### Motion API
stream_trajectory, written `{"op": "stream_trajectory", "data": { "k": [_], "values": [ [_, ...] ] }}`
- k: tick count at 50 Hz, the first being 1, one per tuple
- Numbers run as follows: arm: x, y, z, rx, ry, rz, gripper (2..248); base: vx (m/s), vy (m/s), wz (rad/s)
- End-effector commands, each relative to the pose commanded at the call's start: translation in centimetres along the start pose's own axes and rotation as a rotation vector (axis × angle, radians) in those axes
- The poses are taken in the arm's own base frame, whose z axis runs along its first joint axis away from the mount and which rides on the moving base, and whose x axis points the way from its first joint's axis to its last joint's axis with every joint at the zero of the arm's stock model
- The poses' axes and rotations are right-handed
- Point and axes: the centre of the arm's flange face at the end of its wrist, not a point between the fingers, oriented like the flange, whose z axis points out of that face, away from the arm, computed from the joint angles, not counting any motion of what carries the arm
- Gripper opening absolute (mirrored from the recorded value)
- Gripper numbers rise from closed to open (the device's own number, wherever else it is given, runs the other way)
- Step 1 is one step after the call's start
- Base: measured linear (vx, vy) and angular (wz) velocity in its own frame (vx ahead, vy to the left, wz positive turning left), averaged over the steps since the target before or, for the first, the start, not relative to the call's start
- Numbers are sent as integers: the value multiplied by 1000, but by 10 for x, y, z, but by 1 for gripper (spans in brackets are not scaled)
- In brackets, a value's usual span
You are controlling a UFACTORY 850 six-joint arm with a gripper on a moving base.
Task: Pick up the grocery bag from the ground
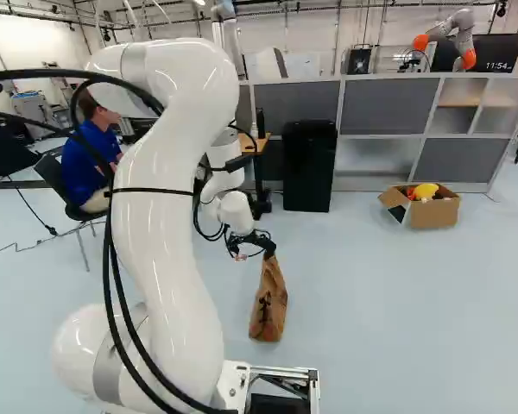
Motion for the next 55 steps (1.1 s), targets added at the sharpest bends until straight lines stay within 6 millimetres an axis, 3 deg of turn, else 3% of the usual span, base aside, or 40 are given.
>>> {"op": "stream_trajectory", "data": {
  "k": [55],
  "values": [
    [-9, -1, 156, -4, -132, -2, 247, 0, 0, 0]
  ]
}}
